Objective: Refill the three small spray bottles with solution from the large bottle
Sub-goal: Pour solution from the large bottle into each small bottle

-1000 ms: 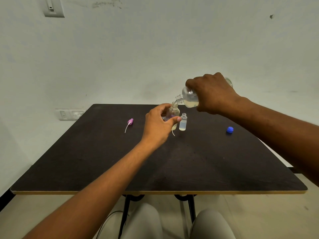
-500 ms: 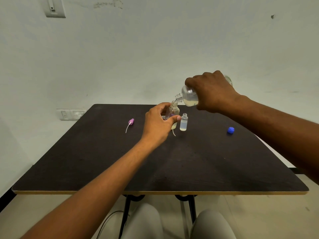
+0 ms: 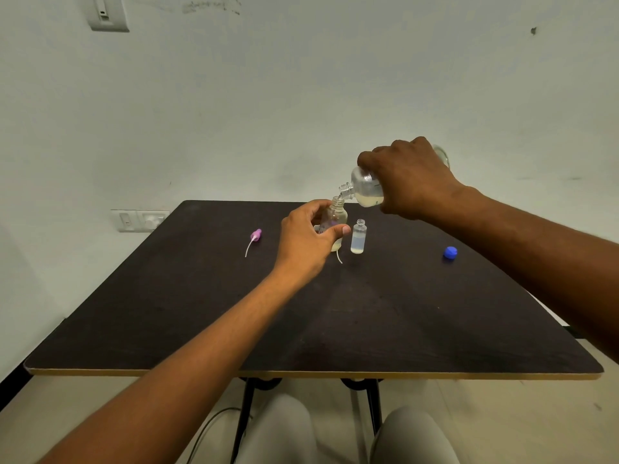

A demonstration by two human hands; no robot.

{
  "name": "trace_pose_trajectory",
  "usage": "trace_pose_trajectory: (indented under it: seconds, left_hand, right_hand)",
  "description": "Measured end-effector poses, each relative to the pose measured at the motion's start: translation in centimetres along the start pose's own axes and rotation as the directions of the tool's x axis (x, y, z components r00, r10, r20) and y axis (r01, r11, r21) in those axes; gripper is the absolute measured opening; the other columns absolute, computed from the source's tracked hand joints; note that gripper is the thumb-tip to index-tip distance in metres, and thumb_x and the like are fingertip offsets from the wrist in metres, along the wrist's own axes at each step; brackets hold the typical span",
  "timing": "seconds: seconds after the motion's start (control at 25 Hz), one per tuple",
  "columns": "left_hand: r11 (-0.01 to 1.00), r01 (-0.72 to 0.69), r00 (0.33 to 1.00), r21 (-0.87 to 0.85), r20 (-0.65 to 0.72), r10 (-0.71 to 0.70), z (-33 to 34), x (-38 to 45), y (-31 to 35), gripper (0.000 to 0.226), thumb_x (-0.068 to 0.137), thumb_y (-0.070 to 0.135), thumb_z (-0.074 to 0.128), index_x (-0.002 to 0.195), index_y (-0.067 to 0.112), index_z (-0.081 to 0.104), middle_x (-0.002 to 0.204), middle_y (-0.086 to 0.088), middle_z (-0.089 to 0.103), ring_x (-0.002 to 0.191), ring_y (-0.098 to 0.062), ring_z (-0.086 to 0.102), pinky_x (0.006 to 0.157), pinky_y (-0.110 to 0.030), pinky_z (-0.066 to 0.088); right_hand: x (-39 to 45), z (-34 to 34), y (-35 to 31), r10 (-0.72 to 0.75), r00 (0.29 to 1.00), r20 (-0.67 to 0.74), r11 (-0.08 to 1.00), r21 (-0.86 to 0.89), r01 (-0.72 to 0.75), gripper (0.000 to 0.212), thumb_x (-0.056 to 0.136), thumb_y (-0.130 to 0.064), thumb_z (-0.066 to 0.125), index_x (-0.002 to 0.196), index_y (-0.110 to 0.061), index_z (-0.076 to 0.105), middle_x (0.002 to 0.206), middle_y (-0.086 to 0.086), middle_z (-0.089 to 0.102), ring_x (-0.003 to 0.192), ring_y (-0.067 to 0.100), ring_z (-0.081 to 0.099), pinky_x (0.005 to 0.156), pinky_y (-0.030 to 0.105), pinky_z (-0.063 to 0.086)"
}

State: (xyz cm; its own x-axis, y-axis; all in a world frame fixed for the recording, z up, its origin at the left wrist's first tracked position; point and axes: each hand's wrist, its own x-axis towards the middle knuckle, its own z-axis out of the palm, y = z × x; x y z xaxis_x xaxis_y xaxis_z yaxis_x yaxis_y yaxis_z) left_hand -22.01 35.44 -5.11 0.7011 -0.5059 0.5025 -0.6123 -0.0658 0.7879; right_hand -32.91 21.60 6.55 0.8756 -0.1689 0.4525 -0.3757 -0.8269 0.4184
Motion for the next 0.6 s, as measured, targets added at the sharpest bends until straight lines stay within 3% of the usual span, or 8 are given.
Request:
trace_pose_trajectory:
  seconds: [0.08, 0.2, 0.32, 0.6]
  left_hand:
    - [1.0, 0.001, 1.0, -0.001, 0.0, -0.001, 0.1, 0.1, -0.2, 0.054, 0.08, 0.023, 0.086, 0.13, 0.016, 0.067, 0.126, 0.0, 0.071, 0.094, 0.005, 0.057, 0.068, 0.012, 0.035]
    - [1.0, -0.003, 1.0, -0.004, -0.004, 0.003, 0.1, 0.3, -0.6, 0.054, 0.08, 0.022, 0.087, 0.13, 0.015, 0.067, 0.125, 0.0, 0.072, 0.085, 0.014, 0.054, 0.067, 0.01, 0.035]
    - [1.0, -0.003, 1.0, 0.003, -0.007, 0.003, 0.1, 0.7, -1.1, 0.056, 0.08, 0.023, 0.087, 0.131, 0.015, 0.067, 0.125, 0.001, 0.071, 0.093, 0.009, 0.058, 0.07, 0.008, 0.038]
    - [0.999, 0.006, 1.0, -0.052, -0.006, -0.006, 0.2, 2.0, -2.9, 0.054, 0.08, 0.023, 0.087, 0.129, 0.016, 0.067, 0.113, 0.015, 0.07, 0.094, 0.01, 0.062, 0.078, 0.002, 0.044]
  right_hand:
    - [0.0, 0.3, -0.1, 0.004, 1.0, 0.002, 1.0, 0.012, -0.004, 0.047, 0.072, -0.019, 0.08, 0.113, -0.024, 0.057, 0.102, -0.001, 0.066, 0.095, 0.028, 0.061, 0.078, 0.037, 0.029]
    - [0.1, 0.9, -0.2, 0.029, 0.999, 0.016, 0.996, 0.079, -0.03, 0.048, 0.072, -0.021, 0.081, 0.114, -0.024, 0.058, 0.103, 0.0, 0.066, 0.097, 0.029, 0.061, 0.082, 0.039, 0.033]
    - [0.3, 1.9, -0.4, 0.067, 0.997, 0.046, 0.982, 0.173, -0.074, 0.048, 0.071, -0.022, 0.081, 0.112, -0.023, 0.057, 0.102, 0.0, 0.066, 0.096, 0.029, 0.06, 0.083, 0.04, 0.037]
    - [0.6, 6.4, -1.6, 0.204, 0.973, 0.112, 0.839, 0.492, -0.232, 0.046, 0.061, -0.022, 0.082, 0.098, -0.027, 0.055, 0.089, -0.004, 0.064, 0.082, 0.026, 0.061, 0.065, 0.032, 0.039]
